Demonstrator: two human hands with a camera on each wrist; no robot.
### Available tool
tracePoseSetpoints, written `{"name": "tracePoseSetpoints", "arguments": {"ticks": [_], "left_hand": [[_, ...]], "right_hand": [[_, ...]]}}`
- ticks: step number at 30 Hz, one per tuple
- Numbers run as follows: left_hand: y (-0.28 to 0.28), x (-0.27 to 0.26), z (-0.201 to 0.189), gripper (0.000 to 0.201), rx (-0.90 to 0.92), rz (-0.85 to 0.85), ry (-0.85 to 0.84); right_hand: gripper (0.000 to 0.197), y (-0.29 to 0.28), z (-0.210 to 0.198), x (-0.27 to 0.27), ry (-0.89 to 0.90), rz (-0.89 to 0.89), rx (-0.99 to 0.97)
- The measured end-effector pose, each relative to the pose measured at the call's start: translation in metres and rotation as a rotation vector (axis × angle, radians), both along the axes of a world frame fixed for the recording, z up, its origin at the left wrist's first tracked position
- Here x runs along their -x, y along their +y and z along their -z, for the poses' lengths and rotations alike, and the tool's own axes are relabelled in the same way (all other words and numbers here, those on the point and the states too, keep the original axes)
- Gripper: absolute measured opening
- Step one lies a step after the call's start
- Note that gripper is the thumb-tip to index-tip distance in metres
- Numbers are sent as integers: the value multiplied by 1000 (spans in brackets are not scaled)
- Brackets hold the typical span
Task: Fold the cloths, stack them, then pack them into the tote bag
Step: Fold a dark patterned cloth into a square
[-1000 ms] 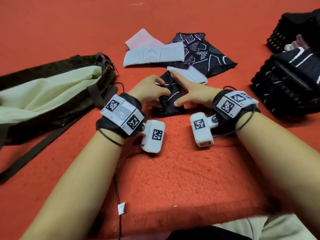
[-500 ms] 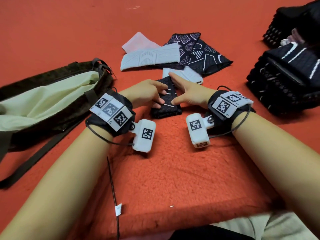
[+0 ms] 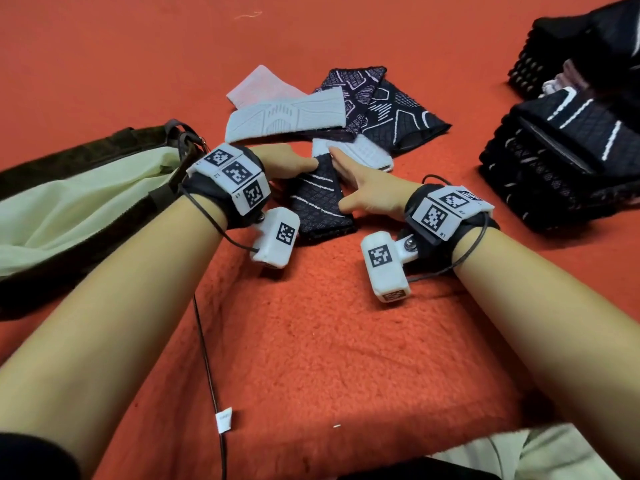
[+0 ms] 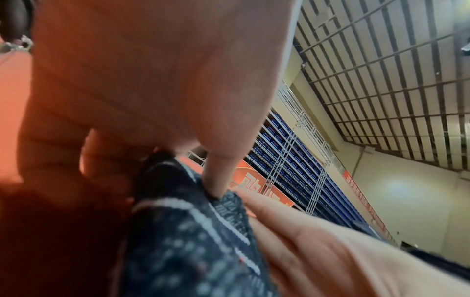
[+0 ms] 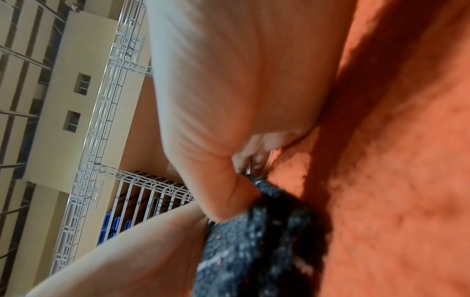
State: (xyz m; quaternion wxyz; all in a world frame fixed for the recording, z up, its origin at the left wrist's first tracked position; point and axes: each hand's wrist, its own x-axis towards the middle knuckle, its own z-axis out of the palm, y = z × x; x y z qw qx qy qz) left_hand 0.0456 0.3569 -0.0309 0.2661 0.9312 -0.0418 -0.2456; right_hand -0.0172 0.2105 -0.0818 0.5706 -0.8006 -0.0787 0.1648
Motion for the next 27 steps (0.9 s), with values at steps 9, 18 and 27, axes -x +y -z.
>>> {"name": "tracePoseSetpoints", "arguments": {"ticks": [9, 18, 27], "left_hand": [[11, 12, -14, 17, 474, -231, 8], [-10, 25, -31, 19, 943, -412, -108], [-67, 51, -41, 30, 1123, -504, -229]], "right_hand": [[77, 5, -5, 8, 23, 123, -10], [55, -3, -52, 42, -185, 516, -107], [33, -22, -82, 69, -467, 758, -28]]}}
